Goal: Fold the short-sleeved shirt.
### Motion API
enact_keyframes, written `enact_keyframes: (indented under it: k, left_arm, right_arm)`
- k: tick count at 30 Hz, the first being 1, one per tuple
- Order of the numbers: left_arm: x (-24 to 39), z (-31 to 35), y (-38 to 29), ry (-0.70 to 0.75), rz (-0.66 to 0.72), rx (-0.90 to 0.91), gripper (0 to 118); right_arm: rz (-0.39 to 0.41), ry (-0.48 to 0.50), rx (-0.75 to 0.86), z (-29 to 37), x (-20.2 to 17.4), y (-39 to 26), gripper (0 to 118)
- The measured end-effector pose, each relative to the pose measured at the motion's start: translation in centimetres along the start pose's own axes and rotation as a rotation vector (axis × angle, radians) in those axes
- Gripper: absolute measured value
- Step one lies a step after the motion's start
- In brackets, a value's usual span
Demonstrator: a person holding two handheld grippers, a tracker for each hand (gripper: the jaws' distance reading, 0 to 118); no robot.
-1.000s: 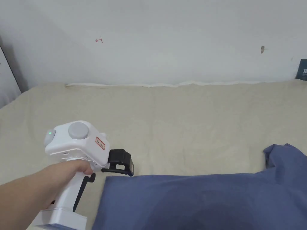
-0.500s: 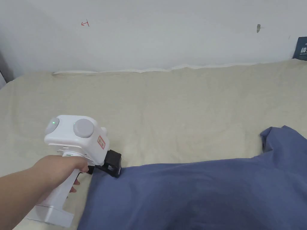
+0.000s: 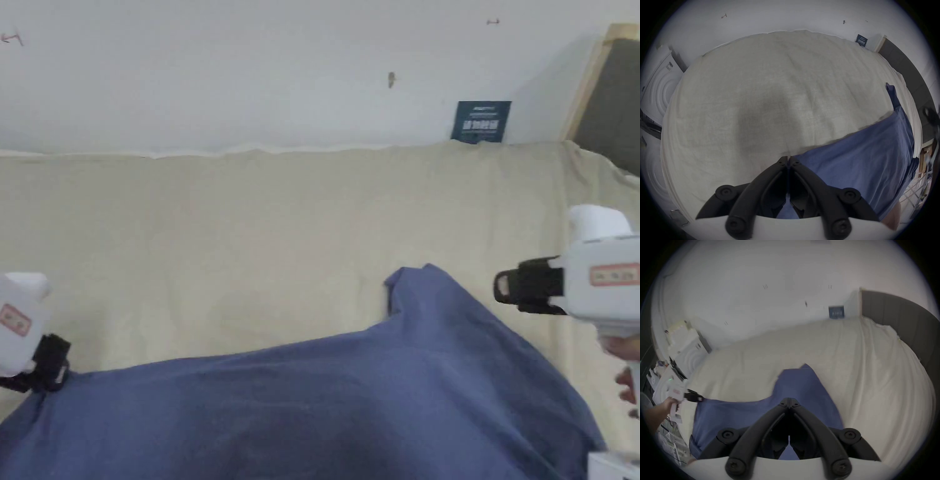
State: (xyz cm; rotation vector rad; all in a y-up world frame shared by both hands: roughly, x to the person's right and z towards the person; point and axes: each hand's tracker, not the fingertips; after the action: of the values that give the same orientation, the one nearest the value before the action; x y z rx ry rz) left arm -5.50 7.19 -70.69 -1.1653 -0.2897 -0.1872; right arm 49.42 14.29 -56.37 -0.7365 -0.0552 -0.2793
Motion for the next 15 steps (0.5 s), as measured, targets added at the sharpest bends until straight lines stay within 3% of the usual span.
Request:
enact_keyframes:
  k: [3,5,6,7,8,9,11,15]
  left_arm:
    - [0.0,0.3,-0.2,-0.001,-0.014,0.015,1]
    - [-0.2,0.3,-0.2,-0.007,-0.011,0.016,1]
    - [-0.3,0.3,-0.4,-0.013,-0.009,0.016,1]
    - [-0.3,0.4,-0.5,-0.013,-0.008,0.015,1]
    - [-0.2,0.4,-0.6,-0.015,-0.011,0.013,1]
    - [-0.2,0.4,-0.7,-0.017,-0.019,0.007,1]
    - [-0.3,0.5,-0.8,-0.019,-0.032,-0.004,1]
    - [-0.4,0.4,-0.9,-0.018,-0.038,-0.023,1]
  right_arm:
    - [0.111,-0.055,-0.268,-6.0,0.4,3.7,0]
    - [0.13,-0.054,-0.313,-8.7,0.7,4.3,6]
    - [0.111,-0.063,-0.338,-10.0,1.0,4.5,29]
    - [0.071,-0.074,-0.361,-10.9,1.3,4.4,65]
    - [0.01,-0.12,-0.397,-11.9,1.7,4.4,111]
    - [-0.014,-0.138,-0.405,-12.7,2.0,4.3,116]
    - [-0.037,-0.116,-0.37,-13.1,2.7,4.2,102]
    - [-0.01,-0.173,-0.426,-13.7,2.8,3.4,101]
